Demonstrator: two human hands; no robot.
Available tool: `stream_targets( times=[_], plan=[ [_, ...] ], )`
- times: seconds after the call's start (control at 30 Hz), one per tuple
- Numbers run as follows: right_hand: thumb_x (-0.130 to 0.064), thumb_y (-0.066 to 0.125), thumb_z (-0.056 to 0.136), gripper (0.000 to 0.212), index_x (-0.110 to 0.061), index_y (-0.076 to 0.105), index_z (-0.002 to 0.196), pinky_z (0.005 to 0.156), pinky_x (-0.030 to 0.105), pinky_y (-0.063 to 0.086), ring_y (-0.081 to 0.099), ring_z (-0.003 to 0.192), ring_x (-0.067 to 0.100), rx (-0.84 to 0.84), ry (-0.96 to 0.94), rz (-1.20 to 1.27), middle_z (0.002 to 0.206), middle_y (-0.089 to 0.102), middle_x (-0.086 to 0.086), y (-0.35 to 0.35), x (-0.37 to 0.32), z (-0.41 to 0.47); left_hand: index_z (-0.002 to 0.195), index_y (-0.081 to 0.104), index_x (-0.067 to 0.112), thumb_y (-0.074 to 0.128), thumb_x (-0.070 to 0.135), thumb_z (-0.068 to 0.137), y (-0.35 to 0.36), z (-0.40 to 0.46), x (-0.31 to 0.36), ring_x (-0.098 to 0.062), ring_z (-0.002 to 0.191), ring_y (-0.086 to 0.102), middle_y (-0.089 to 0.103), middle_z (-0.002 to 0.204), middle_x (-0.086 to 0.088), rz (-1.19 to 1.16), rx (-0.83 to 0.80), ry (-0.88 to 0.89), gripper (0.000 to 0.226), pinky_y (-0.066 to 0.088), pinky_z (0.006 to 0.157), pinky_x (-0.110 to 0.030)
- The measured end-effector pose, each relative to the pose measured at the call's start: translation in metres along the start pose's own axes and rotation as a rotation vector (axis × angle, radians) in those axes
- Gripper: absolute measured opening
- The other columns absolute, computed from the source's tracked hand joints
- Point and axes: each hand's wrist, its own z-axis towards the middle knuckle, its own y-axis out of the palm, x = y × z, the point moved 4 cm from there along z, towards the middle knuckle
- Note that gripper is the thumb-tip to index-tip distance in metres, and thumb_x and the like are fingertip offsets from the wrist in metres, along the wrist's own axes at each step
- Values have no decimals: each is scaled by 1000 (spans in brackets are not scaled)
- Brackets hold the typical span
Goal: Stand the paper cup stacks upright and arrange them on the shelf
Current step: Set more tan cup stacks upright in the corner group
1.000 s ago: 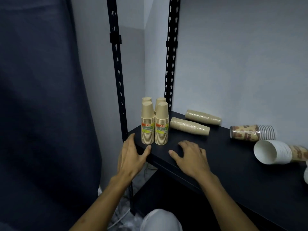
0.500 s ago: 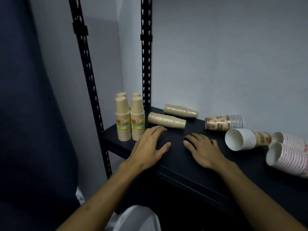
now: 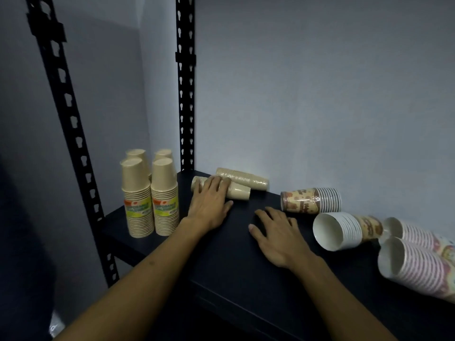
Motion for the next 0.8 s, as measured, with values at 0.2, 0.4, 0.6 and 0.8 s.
stream_targets(
  times=[0.2, 0.4, 0.6, 0.8],
  plan=[
    [-30, 55, 97, 56, -15, 41, 149, 115, 43, 36, 40, 139, 29, 284, -153, -130, 151, 42, 9, -15, -4, 42, 144, 43, 24, 61, 35, 95, 11, 16, -9, -24, 134, 42, 50, 141, 0, -16, 98, -64, 54, 16, 121, -55],
    [-18, 58, 94, 50, -14, 43, 141, 97, 39, 40, 53, 117, 29, 299, -67, -298, 132, 56, 8, -27, -1, 105, 145, 42, 25, 61, 32, 95, 18, 18, -12, -21, 137, 40, 48, 144, 3, -62, 156, -52, 54, 10, 123, -53],
    [-21, 64, 93, 52, -13, 42, 139, 98, 39, 38, 53, 120, 27, 269, -45, -447, 133, 54, 7, -17, 4, 130, 145, 44, 26, 64, 34, 93, 22, 21, -16, -21, 137, 41, 50, 144, 3, -99, 195, -51, 56, 11, 123, -52],
    [-26, 60, 98, 33, -13, 53, 128, 99, 40, 36, 54, 118, 27, 272, -60, -427, 129, 60, 6, -25, 4, 125, 143, 47, 27, 67, 33, 92, 18, 18, -14, -20, 134, 44, 52, 141, 4, -126, 185, -58, 55, 13, 123, -52]
  ],
)
